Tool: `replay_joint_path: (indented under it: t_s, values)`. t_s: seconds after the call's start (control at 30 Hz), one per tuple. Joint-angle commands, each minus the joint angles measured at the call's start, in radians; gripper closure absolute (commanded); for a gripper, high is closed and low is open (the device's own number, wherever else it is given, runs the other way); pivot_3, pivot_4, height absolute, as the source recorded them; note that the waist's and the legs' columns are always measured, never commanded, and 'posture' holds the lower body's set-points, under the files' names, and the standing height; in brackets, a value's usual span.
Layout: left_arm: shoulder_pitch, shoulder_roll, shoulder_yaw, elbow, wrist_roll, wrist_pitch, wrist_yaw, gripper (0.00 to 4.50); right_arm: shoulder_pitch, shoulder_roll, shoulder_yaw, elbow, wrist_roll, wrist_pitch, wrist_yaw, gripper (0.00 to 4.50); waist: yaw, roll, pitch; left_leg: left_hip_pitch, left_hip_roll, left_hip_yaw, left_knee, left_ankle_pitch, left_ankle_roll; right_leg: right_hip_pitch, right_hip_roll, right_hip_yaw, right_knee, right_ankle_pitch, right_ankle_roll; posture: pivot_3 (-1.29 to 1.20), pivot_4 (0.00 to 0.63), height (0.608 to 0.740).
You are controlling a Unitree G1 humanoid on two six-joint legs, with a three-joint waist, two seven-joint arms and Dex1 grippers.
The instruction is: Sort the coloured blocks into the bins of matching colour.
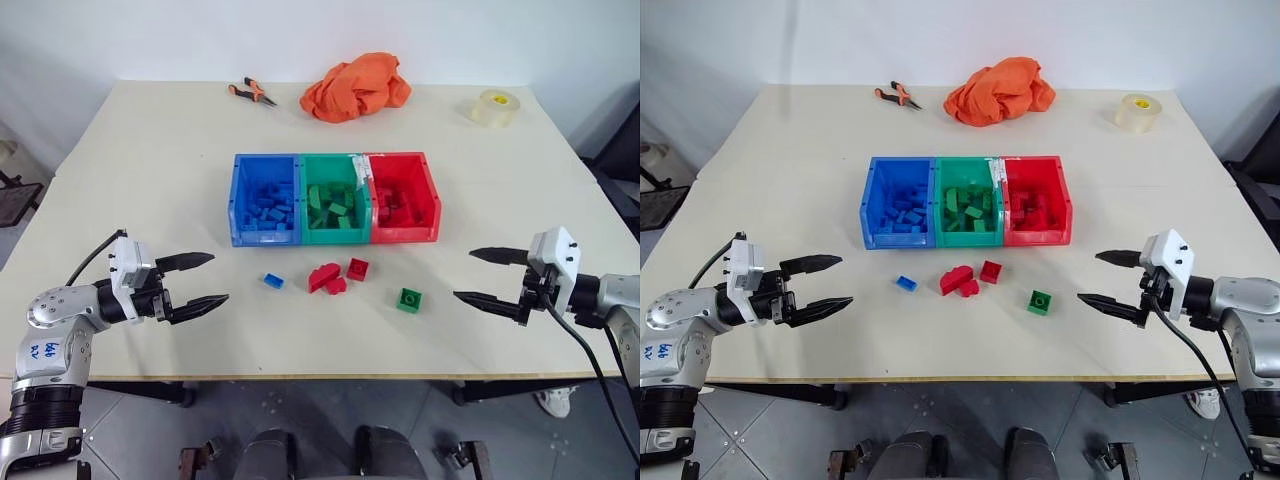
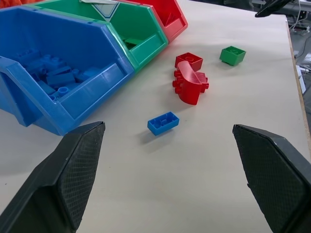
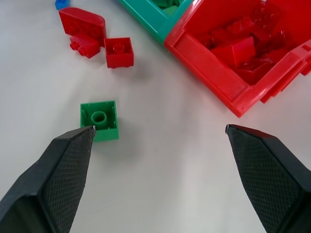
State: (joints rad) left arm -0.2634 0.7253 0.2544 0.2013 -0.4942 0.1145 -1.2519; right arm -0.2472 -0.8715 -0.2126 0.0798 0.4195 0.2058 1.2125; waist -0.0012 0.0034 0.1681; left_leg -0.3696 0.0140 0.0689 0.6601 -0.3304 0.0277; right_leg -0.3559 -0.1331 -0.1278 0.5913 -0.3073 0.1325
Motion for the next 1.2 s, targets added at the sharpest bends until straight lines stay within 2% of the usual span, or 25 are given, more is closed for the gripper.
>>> replay_joint_path:
  t_s: [0.03, 0.17, 0.43, 0.53, 0.7, 0.77, 0.93, 1.2]
  values:
    - [-0.008, 0.006, 0.014, -0.026, -0.024, 0.012, 0.001, 0.03, -0.018, -0.014, -0.034, -0.037, 0.027, 0.005, -0.005, 0.0, 0.002, 0.0, 0.0, 0.0, 0.0, 0.0, 0.0, 0.0, 0.0, 0.0, 0.0, 0.0, 0.0, 0.0, 0.0, 0.0, 0.15, 0.74]
    - [-0.002, -0.006, 0.009, -0.055, -0.03, 0.079, 0.056, 0.03, -0.02, -0.015, -0.027, -0.038, 0.026, 0.018, -0.005, 0.0, 0.003, 0.0, 0.0, 0.0, 0.0, 0.0, 0.001, 0.0, 0.0, 0.0, 0.0, 0.0, 0.0, 0.0, 0.0, 0.0, 0.15, 0.74]
    - [-0.021, 0.007, -0.069, -0.139, -0.044, 0.225, 0.033, 0.03, 0.066, -0.066, -0.064, -0.076, 0.014, 0.069, -0.005, 0.0, 0.008, 0.0, 0.0, 0.0, -0.001, -0.001, 0.001, 0.0, 0.0, 0.0, 0.0, 0.0, 0.001, 0.0, 0.0, 0.0, 0.15, 0.74]
    - [-0.041, -0.007, -0.094, -0.137, -0.039, 0.18, -0.024, 0.03, 0.161, -0.133, -0.113, -0.097, 0.001, 0.131, -0.008, 0.0, 0.014, 0.0, 0.0, -0.001, -0.001, -0.001, 0.002, 0.0, 0.001, 0.001, 0.0, 0.0, 0.0, 0.0, 0.0, 0.0, 0.15, 0.74]
    - [-0.11, -0.019, -0.143, -0.063, -0.013, 0.175, -0.068, 0.03, 0.312, -0.203, -0.257, -0.12, 0.002, 0.14, 0.024, 0.0, 0.027, 0.0, 0.0, 0.0, -0.001, 0.001, 0.002, 0.0, 0.001, 0.001, 0.0, 0.001, -0.001, 0.0, 0.0, 0.0, 0.15, 0.74]
    - [-0.127, -0.025, -0.157, -0.043, -0.005, 0.163, -0.081, 0.03, 0.34, -0.211, -0.278, -0.142, 0.008, 0.151, 0.024, 0.0, 0.027, 0.0, 0.0, 0.0, -0.001, 0.001, 0.002, -0.001, 0.001, 0.001, 0.0, 0.001, -0.001, 0.0, 0.0, 0.0, 0.15, 0.74]
    - [-0.126, -0.03, -0.169, -0.051, -0.007, 0.147, -0.102, 0.03, 0.285, -0.196, -0.2, -0.207, 0.012, 0.208, -0.025, 0.0, 0.016, 0.0, 0.0, 0.0, 0.001, 0.003, 0.002, -0.001, 0.001, 0.001, 0.001, 0.001, -0.001, 0.0, 0.0, 0.0, 0.15, 0.74]
    - [-0.048, -0.008, -0.142, -0.136, -0.029, 0.16, -0.097, 0.03, 0.028, -0.067, 0.114, -0.248, -0.023, 0.279, -0.086, 0.0, 0.009, 0.0, 0.0, 0.0, 0.001, 0.002, 0.002, -0.001, 0.001, 0.0, 0.001, 0.001, 0.0, 0.0, 0.0, 0.0, 0.15, 0.74]
